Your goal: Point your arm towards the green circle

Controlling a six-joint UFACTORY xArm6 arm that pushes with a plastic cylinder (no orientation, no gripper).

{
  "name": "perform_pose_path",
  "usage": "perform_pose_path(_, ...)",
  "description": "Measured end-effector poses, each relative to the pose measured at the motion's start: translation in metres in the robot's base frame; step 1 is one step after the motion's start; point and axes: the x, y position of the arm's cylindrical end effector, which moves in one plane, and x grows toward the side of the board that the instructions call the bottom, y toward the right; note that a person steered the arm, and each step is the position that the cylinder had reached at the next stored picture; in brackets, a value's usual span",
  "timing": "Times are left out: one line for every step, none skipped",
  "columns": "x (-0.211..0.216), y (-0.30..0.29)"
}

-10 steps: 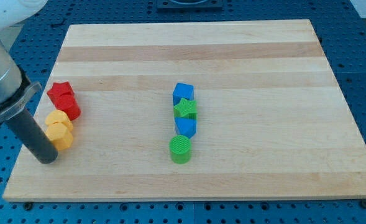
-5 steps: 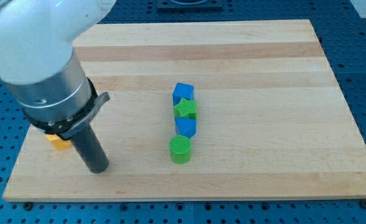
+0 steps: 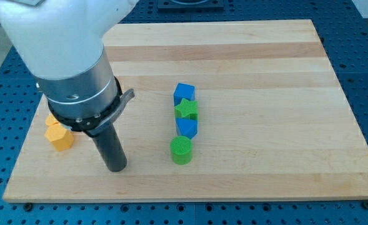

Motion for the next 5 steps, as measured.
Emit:
perform_pose_path(0.014,0.023)
perform_pose_path(0.037,0.076)
perform_pose_path(0.040,0.109)
perform_pose_path(0.034,0.110)
perform_pose_path(0.013,0.092)
